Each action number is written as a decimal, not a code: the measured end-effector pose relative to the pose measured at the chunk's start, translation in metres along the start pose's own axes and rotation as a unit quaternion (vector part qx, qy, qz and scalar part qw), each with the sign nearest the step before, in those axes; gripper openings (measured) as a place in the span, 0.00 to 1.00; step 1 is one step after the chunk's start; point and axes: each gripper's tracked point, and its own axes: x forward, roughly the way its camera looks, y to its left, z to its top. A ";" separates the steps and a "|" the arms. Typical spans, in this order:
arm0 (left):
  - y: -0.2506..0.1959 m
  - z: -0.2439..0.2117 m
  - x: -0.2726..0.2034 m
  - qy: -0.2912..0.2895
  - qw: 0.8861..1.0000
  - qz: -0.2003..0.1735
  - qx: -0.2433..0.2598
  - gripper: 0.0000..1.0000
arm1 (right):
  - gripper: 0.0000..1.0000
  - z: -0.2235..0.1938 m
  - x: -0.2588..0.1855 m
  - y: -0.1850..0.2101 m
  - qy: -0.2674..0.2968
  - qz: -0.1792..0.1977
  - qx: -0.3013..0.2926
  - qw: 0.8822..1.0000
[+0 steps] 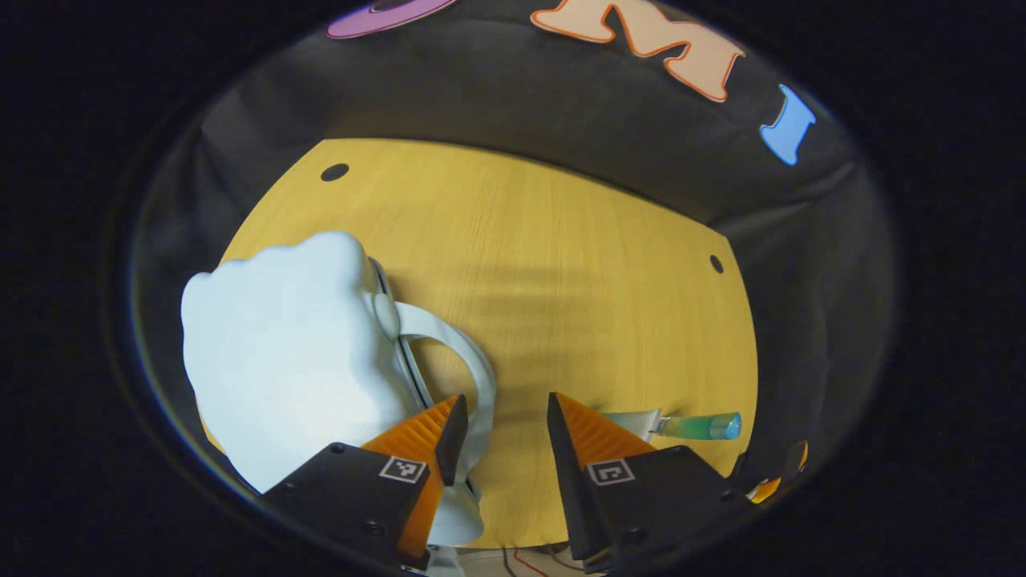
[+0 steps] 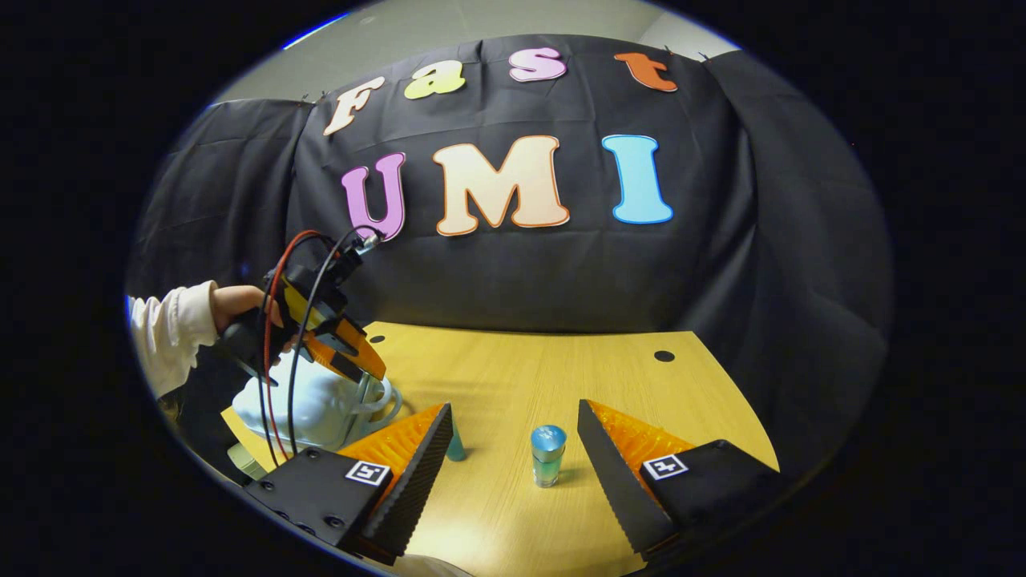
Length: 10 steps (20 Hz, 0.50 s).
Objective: First open the suitcase, pack the skin care products into it, and then close the suitcase.
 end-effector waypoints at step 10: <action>0.019 -0.002 0.043 0.057 0.998 0.032 -0.018 0.27 | 0.95 -0.003 -0.013 -0.032 -0.003 -0.049 0.030 0.998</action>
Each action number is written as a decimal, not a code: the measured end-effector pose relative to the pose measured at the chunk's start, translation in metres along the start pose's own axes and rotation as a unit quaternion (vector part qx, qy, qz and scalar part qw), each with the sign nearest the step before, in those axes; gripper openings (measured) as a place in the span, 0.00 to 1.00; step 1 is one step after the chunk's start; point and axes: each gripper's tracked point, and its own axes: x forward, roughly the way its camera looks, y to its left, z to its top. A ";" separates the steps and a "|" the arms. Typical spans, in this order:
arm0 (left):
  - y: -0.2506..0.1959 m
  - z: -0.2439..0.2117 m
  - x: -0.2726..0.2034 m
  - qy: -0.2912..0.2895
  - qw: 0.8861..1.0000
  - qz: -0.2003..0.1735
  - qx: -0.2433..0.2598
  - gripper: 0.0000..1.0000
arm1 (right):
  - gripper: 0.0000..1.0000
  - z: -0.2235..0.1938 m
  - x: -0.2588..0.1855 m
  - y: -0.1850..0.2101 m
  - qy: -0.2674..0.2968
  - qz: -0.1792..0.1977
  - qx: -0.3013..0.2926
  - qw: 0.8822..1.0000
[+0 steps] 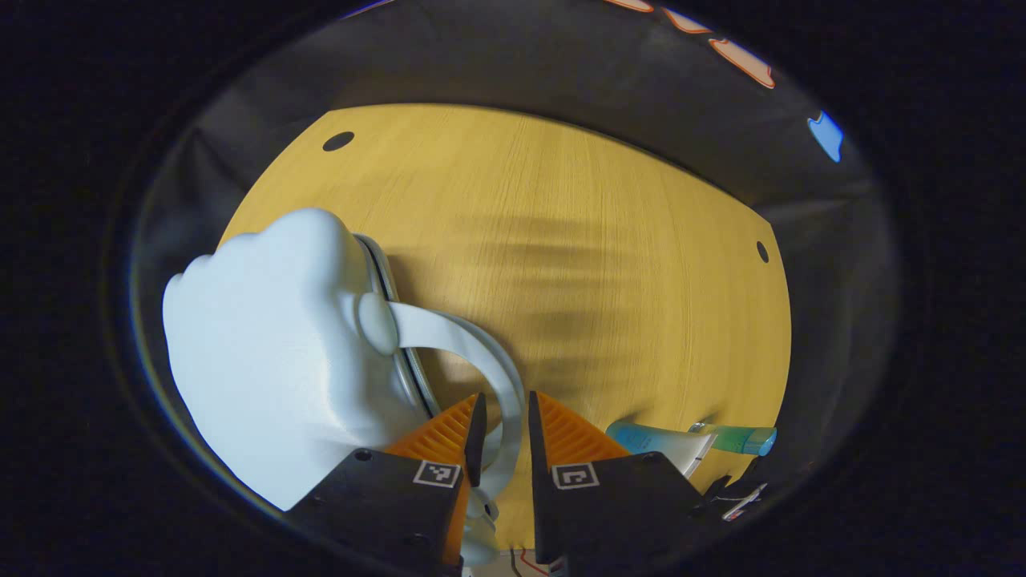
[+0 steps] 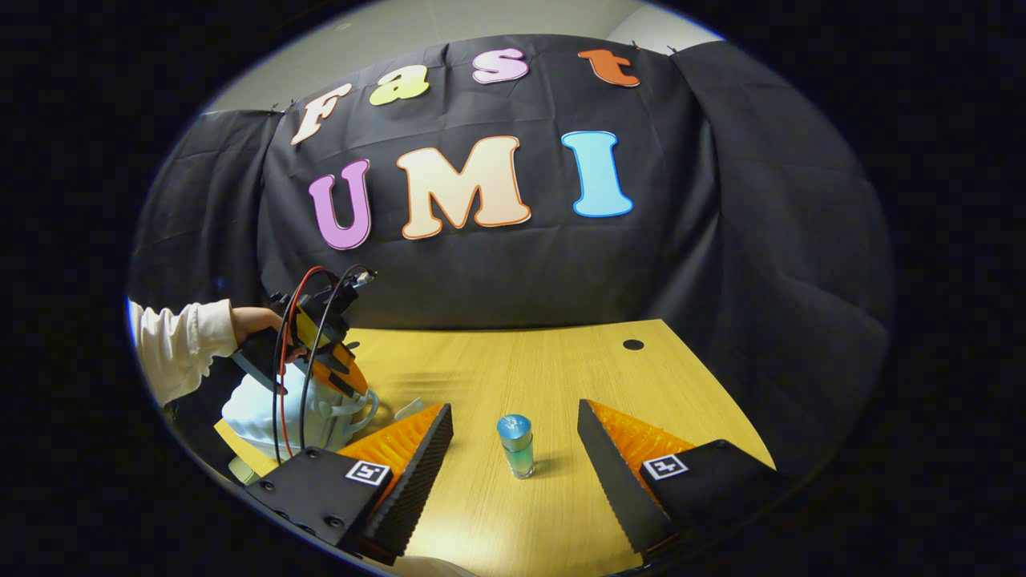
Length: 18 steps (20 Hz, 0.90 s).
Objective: First open the suitcase, pack the skin care products into it, and then close the suitcase.
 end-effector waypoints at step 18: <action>0.002 -0.003 0.024 0.056 0.996 0.053 0.047 0.23 | 0.98 -0.008 -0.003 0.007 0.008 0.004 -0.005 1.000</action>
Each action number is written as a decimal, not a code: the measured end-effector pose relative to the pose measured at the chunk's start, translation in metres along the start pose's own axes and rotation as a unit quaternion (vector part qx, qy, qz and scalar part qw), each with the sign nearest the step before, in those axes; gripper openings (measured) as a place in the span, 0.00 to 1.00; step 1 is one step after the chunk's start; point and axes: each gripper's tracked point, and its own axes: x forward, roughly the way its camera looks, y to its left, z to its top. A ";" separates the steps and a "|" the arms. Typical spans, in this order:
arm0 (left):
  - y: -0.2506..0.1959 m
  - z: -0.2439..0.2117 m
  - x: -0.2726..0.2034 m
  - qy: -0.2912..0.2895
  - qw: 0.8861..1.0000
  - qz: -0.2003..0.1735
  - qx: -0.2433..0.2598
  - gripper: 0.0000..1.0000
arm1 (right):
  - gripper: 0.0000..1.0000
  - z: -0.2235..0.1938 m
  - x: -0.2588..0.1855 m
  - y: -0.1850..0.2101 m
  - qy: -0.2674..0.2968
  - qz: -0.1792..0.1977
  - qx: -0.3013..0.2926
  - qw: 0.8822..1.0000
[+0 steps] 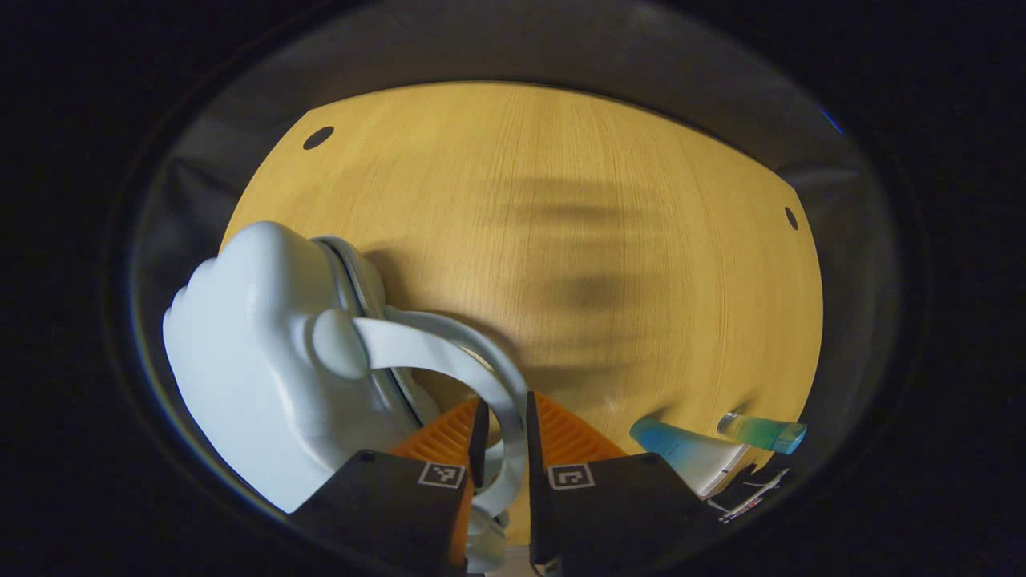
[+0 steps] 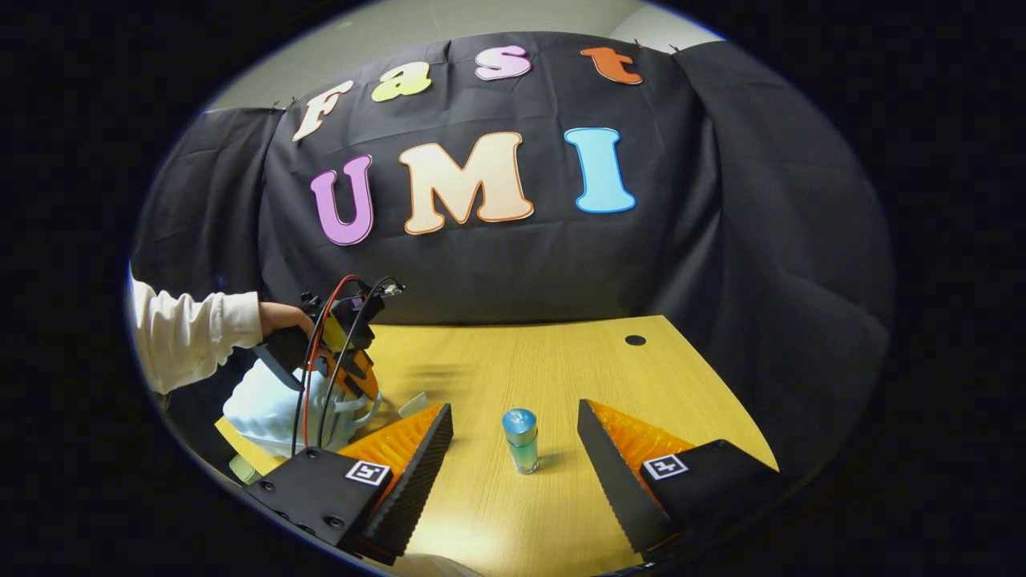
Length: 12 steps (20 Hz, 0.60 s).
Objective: First open the suitcase, pack the skin care products into it, and then close the suitcase.
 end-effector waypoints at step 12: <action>-0.003 0.002 -0.004 0.012 0.997 -0.047 -0.059 0.04 | 0.98 0.001 -0.004 -0.013 -0.004 -0.014 0.006 1.000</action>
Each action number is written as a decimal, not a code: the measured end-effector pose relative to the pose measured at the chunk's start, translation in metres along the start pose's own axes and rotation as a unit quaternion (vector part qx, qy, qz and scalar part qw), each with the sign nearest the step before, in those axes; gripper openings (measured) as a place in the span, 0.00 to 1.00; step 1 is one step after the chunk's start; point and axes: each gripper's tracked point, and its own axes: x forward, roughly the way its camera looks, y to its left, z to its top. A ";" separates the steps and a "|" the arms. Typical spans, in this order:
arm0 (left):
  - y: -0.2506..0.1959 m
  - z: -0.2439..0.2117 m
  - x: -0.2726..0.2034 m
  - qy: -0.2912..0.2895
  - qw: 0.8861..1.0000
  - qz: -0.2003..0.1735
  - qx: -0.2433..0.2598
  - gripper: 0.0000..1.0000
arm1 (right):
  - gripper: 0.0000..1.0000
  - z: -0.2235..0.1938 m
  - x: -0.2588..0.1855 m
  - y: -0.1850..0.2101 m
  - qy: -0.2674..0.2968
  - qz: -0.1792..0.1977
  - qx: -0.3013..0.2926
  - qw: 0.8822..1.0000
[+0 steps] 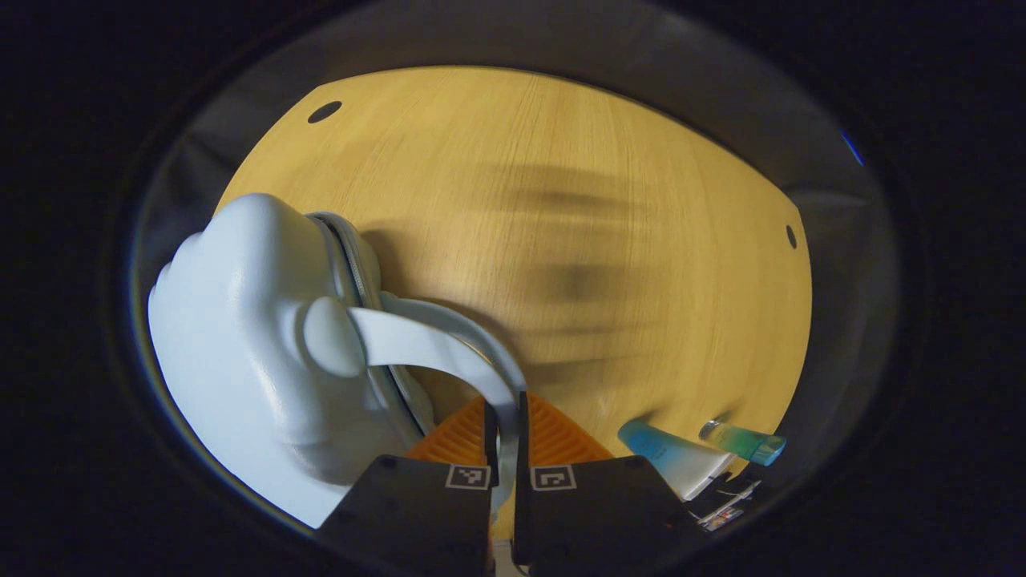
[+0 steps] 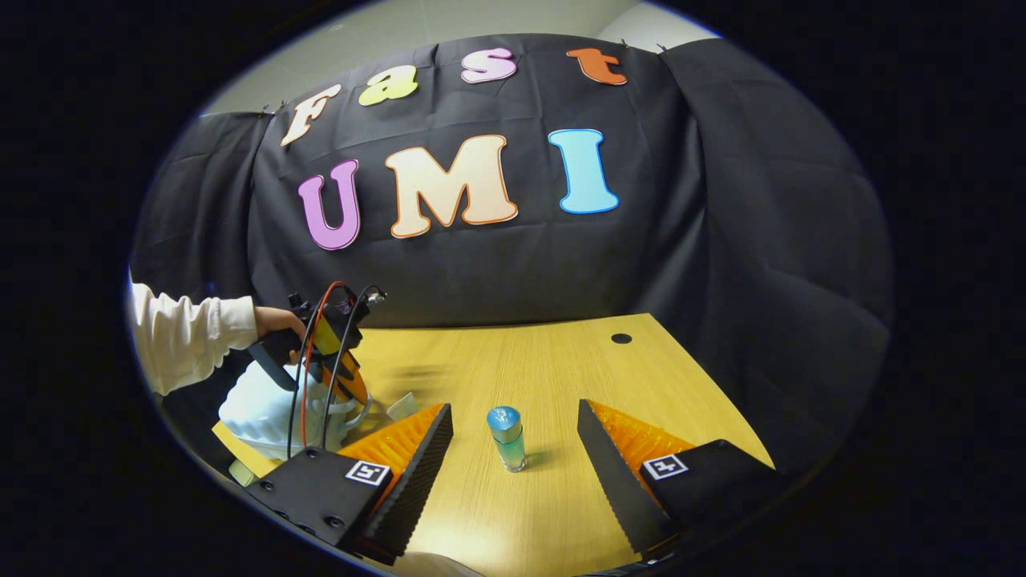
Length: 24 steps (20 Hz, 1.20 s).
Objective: First open the suitcase, pack the skin care products into it, and then close the suitcase.
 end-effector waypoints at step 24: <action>0.186 -0.014 -0.303 -0.218 0.966 -0.074 -0.119 0.01 | 0.98 0.023 0.050 0.054 -0.008 0.101 -0.017 0.995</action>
